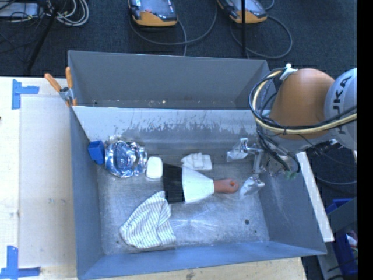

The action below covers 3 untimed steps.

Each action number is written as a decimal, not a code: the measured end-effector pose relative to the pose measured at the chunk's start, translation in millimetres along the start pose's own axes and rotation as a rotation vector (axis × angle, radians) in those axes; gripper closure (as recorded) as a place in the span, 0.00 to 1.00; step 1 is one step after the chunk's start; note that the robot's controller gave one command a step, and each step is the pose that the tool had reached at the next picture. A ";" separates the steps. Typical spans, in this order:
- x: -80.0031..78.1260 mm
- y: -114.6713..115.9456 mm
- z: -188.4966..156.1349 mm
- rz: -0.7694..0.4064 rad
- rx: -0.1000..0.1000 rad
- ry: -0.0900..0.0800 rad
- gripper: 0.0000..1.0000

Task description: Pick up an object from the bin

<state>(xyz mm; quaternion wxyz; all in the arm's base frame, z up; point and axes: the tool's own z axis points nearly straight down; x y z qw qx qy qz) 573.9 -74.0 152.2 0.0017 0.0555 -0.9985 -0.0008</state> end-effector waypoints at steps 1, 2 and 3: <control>-5.9 -1.0 9.9 0.022 0.001 -0.003 0.00; -10.4 2.3 78.7 -0.022 0.002 -0.009 0.00; -8.8 2.2 70.5 -0.027 0.002 -0.006 1.00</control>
Offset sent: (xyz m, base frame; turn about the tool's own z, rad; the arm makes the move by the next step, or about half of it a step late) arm 0.0077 0.0038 -0.0822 -0.0269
